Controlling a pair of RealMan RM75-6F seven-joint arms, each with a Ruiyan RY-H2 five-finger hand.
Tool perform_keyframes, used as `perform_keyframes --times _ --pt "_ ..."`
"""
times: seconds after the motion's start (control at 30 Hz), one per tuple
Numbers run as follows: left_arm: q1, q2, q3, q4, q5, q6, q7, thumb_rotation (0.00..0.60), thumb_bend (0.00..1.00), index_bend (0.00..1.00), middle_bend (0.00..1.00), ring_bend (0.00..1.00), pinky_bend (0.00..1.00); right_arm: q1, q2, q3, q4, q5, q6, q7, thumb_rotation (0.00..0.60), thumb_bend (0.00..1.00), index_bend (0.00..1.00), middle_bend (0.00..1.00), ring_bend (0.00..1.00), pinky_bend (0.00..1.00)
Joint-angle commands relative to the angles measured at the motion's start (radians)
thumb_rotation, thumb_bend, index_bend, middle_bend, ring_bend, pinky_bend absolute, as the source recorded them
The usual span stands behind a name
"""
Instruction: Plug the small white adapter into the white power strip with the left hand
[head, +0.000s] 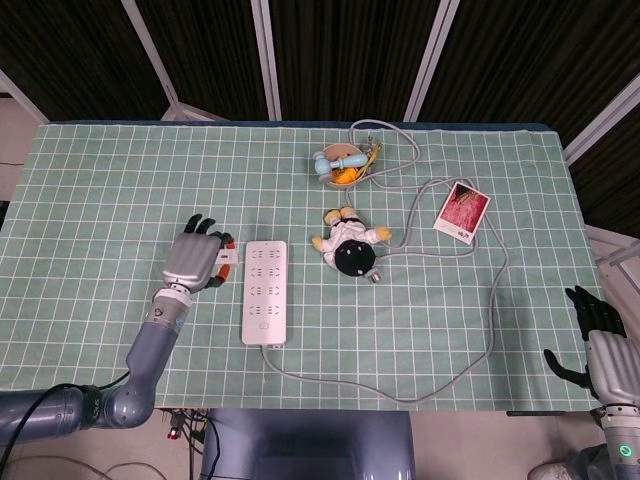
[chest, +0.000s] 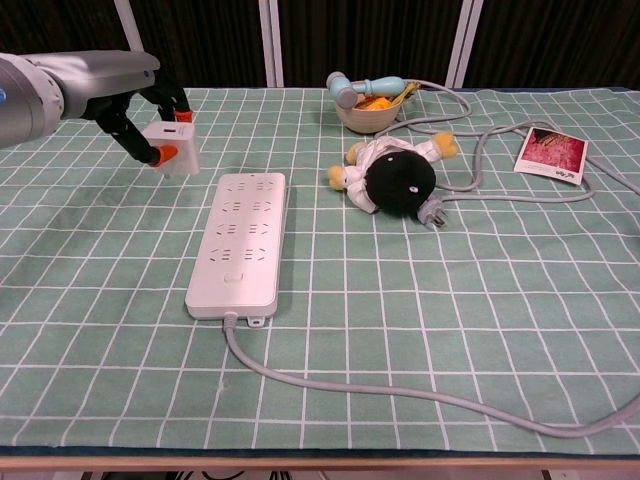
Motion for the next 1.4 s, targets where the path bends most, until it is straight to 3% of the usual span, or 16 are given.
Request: perform_keyframes --times 0.03,0.53,1.4 --pt "-0.019 -0.028 -0.005 0.018 -0.02 -0.008 0.007 0.6 0.53 0.57 0.57 0.11 0.07 0.001 0.001 0.001 -0.001 0.002 -0.003 0.003 0.6 0.37 0.0 0.0 0.0 0.0" --pt "-0.078 -0.137 -0.012 0.131 -0.054 -0.041 0.007 0.6 0.53 0.57 0.57 0.12 0.07 0.004 0.01 0.002 -0.007 0.012 -0.02 0.023 0.6 0.37 0.0 0.0 0.0 0.0" --pt "-0.102 -0.186 -0.019 0.159 -0.073 -0.045 -0.019 0.6 0.53 0.58 0.57 0.12 0.07 0.005 0.014 0.001 -0.01 0.012 -0.023 0.03 0.6 0.37 0.0 0.0 0.0 0.0"
